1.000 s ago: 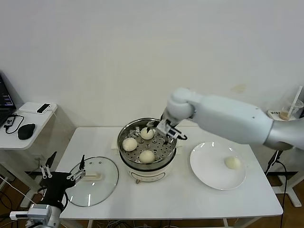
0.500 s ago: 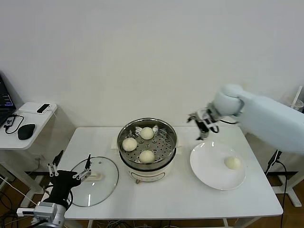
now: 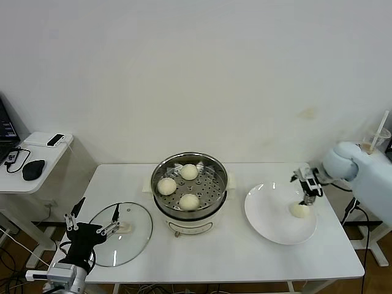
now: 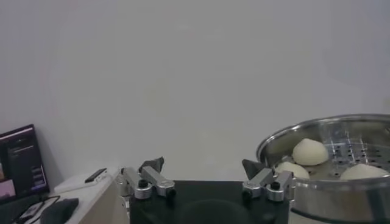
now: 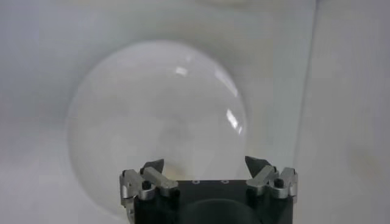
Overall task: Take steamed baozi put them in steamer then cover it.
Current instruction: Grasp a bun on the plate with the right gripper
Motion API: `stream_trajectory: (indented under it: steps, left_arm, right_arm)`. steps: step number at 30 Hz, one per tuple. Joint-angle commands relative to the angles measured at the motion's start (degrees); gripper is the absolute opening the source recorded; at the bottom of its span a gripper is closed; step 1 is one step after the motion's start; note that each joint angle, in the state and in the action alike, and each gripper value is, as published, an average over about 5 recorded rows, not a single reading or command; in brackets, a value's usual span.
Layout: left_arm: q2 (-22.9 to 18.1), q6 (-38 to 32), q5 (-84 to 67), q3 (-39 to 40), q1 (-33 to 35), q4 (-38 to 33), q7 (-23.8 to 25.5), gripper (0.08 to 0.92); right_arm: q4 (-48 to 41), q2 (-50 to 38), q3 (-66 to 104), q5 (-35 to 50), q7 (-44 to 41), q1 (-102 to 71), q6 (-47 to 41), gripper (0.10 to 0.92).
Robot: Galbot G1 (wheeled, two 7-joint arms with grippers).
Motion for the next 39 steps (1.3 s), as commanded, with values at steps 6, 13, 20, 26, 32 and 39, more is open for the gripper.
stream_trajectory:
  steps: [6, 13, 20, 26, 32, 39]
  left_arm:
    - [-0.11, -0.05, 0.26, -0.72, 1.27, -0.63, 0.07, 0.823]
    - [-0.24, -0.05, 0.29, -1.01, 1.66, -1.0, 0.08, 0.823]
    - [-0.32, -0.04, 0.42, -1.12, 1.59, -0.92, 0.05, 0.823]
    - [-0.37, -0.06, 0.51, -1.1, 1.47, -0.84, 0.03, 0.823]
    - [-0.35, -0.08, 0.54, -1.04, 1.41, -0.83, 0.02, 0.823]
    - [-0.44, -0.08, 0.55, -0.99, 1.57, -1.11, 0.03, 0.823]
  right_arm:
    - [-11.26, 4.82, 14.25, -9.04, 1.38, -15.58, 2.57, 0.823]
    - [-15.68, 8.63, 14.57, -9.63, 2.09, -14.9, 3.22, 0.823]
    - [-17.46, 10.51, 13.72, -9.69, 2.91, -13.55, 2.54, 0.823]
    - [-18.12, 11.0, 12.97, -9.77, 3.54, -12.77, 1.94, 0.819]
    - [-18.34, 11.26, 12.66, -9.57, 3.64, -11.94, 1.33, 0.814]
    - [-17.74, 11.07, 11.99, -9.58, 2.03, -11.51, 0.58, 0.774]
